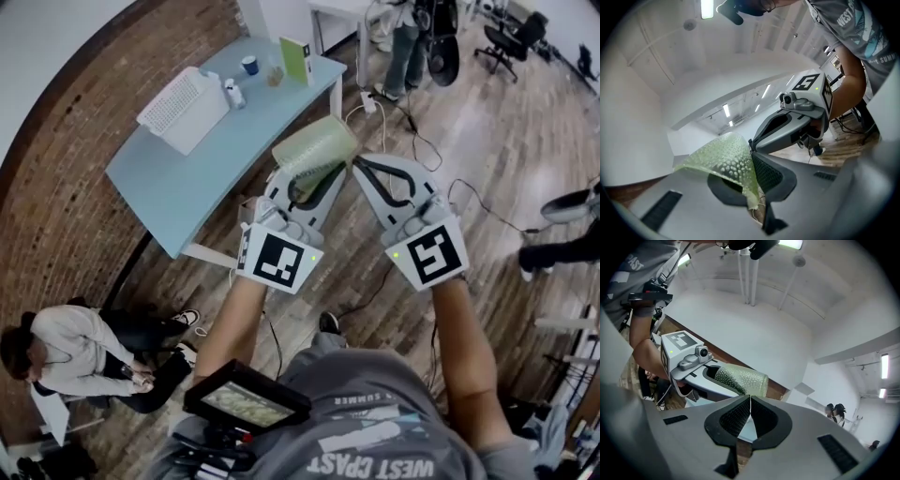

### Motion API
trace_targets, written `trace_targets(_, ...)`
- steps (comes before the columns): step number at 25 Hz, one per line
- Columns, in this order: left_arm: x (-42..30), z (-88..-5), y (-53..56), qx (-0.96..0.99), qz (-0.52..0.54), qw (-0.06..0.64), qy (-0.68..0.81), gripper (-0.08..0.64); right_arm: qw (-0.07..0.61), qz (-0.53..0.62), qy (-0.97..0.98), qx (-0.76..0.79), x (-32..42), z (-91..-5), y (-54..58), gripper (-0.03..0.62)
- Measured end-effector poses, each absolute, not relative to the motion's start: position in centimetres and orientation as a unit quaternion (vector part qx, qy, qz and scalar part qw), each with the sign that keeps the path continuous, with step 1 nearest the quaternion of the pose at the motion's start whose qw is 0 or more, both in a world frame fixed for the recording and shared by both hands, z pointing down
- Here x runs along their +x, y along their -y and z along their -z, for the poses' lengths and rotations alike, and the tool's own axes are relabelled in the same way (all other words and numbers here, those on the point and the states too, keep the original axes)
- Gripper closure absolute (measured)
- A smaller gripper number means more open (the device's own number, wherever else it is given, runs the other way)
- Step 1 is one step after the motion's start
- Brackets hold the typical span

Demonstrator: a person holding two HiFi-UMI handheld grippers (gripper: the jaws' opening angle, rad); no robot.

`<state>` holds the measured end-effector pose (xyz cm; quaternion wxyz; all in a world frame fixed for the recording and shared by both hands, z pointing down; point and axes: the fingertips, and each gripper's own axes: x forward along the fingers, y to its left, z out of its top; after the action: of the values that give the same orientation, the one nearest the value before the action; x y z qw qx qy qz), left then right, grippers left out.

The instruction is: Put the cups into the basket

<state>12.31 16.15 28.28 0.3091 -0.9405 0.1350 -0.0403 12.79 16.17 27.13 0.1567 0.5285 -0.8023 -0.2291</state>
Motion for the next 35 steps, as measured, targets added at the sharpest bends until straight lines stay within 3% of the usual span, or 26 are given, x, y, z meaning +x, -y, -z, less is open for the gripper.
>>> trace_targets(11,9.9,-28.2,-5.8,-0.934,0.044,0.312,-0.169,0.534,0.169,0.231,0.814,0.506,11.1,-27.2,-5.4,0.580)
trace_targets(35,16.4,-28.9,16.7,-0.900,0.106,0.299,-0.300,0.534,0.118,0.244,0.877,0.397,18.4,-27.2,17.3,0.580)
